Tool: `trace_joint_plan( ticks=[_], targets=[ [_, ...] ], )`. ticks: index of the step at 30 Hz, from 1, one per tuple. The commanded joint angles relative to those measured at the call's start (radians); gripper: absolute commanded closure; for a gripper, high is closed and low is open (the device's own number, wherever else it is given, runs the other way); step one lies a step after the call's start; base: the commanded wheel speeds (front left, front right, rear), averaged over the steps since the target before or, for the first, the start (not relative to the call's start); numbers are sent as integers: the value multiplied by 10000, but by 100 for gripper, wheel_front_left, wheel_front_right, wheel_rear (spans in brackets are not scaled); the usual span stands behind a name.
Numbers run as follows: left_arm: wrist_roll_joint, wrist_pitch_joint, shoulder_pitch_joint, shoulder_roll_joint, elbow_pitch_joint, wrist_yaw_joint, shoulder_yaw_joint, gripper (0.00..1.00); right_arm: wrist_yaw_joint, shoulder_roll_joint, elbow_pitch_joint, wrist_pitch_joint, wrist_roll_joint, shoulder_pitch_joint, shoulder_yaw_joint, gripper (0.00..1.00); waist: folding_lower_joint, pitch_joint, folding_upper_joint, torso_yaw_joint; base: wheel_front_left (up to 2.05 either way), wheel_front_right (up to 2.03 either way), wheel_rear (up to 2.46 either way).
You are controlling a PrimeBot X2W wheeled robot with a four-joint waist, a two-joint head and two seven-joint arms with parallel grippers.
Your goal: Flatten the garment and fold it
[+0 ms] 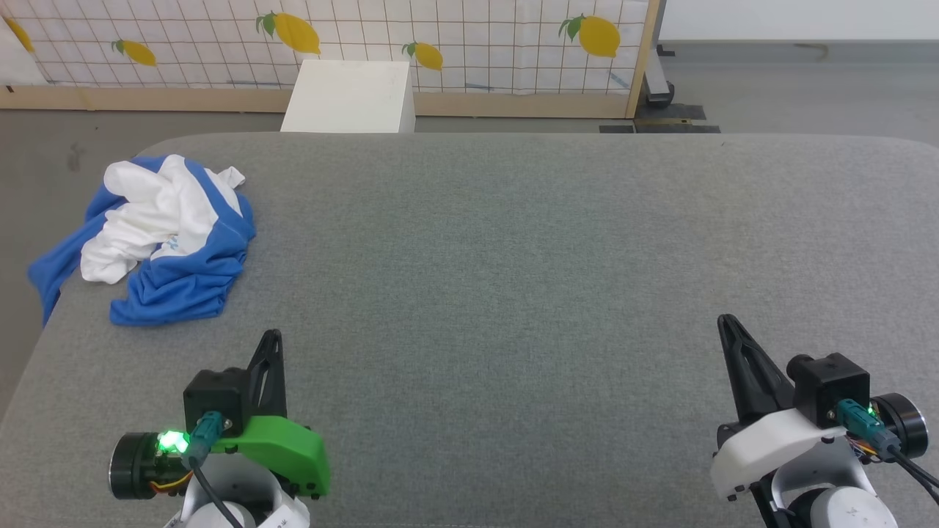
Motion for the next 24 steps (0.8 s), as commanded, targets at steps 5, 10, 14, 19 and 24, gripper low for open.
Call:
trace_joint_plan(
  ticks=[5, 10, 14, 19, 24],
  targets=[
    [128, 12, 144, -43, -30, 64, 26, 100, -17, 26, -53, -1, -49, 83, 11, 100, 0, 0, 0, 0, 0, 0, 0],
    [128, 12, 144, -43, -30, 64, 26, 100, -17, 26, -53, -1, -49, 83, 11, 100, 0, 0, 0, 0, 0, 0, 0],
    [128, 12, 144, -43, -30, 64, 26, 100, -17, 26, -53, -1, -49, 83, 11, 100, 0, 0, 0, 0, 0, 0, 0],
    [128, 12, 144, -43, -30, 64, 26, 100, -17, 26, -53, -1, -49, 83, 11, 100, 0, 0, 0, 0, 0, 0, 0],
    [128, 12, 144, -43, -30, 64, 26, 100, -17, 26, -53, -1, -49, 83, 11, 100, 0, 0, 0, 0, 0, 0, 0]
  ],
)
